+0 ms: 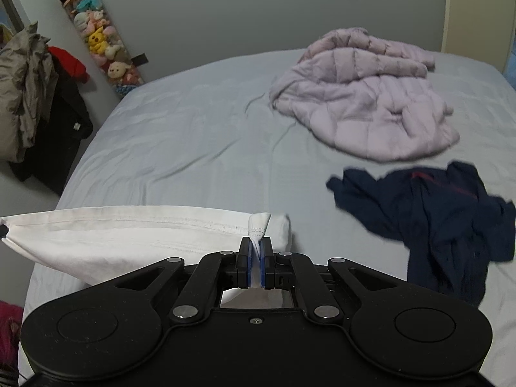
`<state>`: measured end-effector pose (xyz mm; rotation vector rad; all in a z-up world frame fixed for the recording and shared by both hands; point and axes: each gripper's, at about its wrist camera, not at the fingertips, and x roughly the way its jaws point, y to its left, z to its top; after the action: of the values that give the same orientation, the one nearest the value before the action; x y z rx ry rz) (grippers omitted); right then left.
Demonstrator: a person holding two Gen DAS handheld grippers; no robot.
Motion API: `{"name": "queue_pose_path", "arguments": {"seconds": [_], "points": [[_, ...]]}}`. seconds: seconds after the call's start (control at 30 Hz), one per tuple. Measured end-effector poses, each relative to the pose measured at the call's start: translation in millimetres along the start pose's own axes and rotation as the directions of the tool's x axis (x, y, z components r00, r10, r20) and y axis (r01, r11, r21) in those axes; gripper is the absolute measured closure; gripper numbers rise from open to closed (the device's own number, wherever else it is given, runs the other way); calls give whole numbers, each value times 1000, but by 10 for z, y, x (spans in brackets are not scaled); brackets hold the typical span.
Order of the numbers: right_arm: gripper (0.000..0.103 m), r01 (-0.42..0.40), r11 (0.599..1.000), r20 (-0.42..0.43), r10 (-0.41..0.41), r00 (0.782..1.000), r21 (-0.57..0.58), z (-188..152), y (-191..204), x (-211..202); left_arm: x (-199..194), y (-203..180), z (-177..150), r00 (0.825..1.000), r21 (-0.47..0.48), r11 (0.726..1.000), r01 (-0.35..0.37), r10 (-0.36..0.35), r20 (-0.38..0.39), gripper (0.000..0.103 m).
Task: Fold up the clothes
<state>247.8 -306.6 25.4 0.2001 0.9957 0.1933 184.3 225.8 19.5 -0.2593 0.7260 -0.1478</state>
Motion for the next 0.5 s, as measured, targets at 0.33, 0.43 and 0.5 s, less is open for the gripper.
{"name": "queue_pose_path", "arguments": {"seconds": [0.33,0.43,0.5], "points": [[100,-1,1000,-95,3,995,16,-889,-172,51,-86,-129,-748,995,141,990,-28,41,-90,100],[100,2,1000,-124,0,992,17,-1106,-217,124,-18,-135,-976,987,177,984,-31,57,-148,100],[100,4,1000,-140,-2,990,15,-1229,-241,181,39,-131,-1104,980,183,983,-32,66,-185,100]]}}
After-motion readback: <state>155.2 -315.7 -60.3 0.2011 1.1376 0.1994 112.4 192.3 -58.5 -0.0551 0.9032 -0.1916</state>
